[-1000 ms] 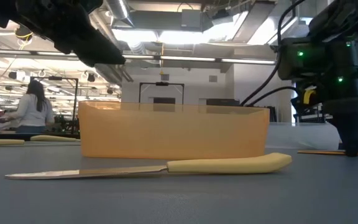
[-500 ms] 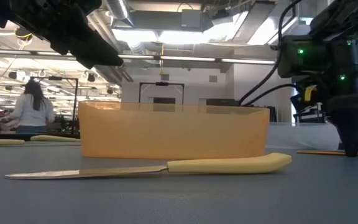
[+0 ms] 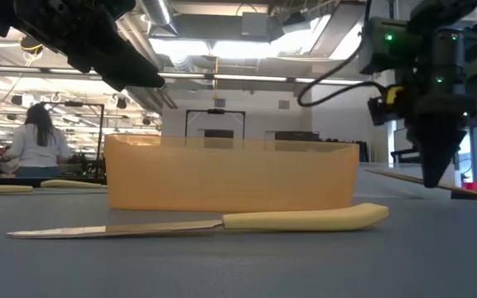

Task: Sort silverware by color (type)
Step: Put the gold spoon into the green bin, then put the yellow knife into the orange bin

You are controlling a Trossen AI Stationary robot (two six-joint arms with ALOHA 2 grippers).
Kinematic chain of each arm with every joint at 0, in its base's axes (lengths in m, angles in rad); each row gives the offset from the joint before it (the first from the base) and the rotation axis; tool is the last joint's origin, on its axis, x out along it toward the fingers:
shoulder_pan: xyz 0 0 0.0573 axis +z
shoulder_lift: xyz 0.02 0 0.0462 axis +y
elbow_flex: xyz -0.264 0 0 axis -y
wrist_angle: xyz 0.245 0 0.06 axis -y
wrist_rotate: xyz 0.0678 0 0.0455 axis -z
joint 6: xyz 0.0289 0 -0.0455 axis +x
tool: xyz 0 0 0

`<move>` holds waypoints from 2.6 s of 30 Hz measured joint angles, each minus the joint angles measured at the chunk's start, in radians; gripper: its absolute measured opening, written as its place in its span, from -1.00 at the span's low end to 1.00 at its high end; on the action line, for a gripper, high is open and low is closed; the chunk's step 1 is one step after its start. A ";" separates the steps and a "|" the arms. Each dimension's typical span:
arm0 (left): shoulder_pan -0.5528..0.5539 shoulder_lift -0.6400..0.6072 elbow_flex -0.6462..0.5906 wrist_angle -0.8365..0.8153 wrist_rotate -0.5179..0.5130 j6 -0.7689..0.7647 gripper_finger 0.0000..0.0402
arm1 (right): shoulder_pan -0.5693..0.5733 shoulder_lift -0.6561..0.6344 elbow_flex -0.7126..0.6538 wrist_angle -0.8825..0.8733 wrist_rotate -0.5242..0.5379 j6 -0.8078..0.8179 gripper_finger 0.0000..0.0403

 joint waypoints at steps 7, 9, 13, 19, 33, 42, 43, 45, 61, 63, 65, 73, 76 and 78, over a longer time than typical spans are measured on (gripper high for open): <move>0.000 0.000 0.000 0.000 -0.003 0.002 -0.34 | 0.000 0.000 0.081 0.012 0.016 -0.055 -0.97; 0.001 0.000 0.000 0.000 -0.003 0.002 -0.34 | 0.000 0.000 0.123 0.015 0.043 -0.082 -0.98; 0.001 0.000 0.000 0.000 -0.004 0.002 -0.34 | -0.001 0.000 0.221 0.056 0.132 -0.156 -0.98; 0.002 0.000 0.000 0.001 -0.006 0.002 -0.34 | -0.021 0.004 0.313 0.337 0.264 -0.371 -0.96; 0.005 0.000 0.000 0.007 -0.011 0.002 -0.34 | -0.315 0.191 0.330 0.876 0.261 -0.601 -0.95; 0.005 0.000 0.000 0.008 -0.011 0.002 -0.34 | -0.440 0.333 0.330 0.922 0.260 -0.616 -0.95; 0.005 0.000 0.000 0.008 -0.011 0.002 -0.34 | -0.446 0.348 0.330 0.921 0.260 -0.611 -0.95; 0.005 0.000 0.000 0.008 -0.011 0.002 -0.34 | -0.455 0.373 0.330 0.922 0.260 -0.599 -0.95; 0.005 0.000 0.000 0.011 -0.012 0.001 -0.34 | -0.435 0.351 0.377 0.778 0.220 -0.603 -0.32; 0.000 0.000 0.000 0.003 -0.012 -0.004 -0.34 | -0.407 0.308 0.406 0.687 0.197 -0.621 -0.27; -0.010 0.000 0.000 0.001 -0.013 -0.008 -0.34 | -0.358 0.261 0.412 0.627 0.184 -0.622 -0.25; -0.078 -0.005 0.018 -0.093 -0.023 -0.099 -0.34 | -0.056 0.126 0.285 0.635 0.147 -0.603 -0.32; -0.083 -0.005 0.075 -0.333 -0.023 -0.213 -0.34 | 0.068 0.124 0.227 0.694 0.125 -0.598 -0.34; -0.083 -0.005 0.137 -0.544 -0.030 -0.301 -0.34 | 0.137 0.124 0.197 0.792 0.120 -0.598 -0.34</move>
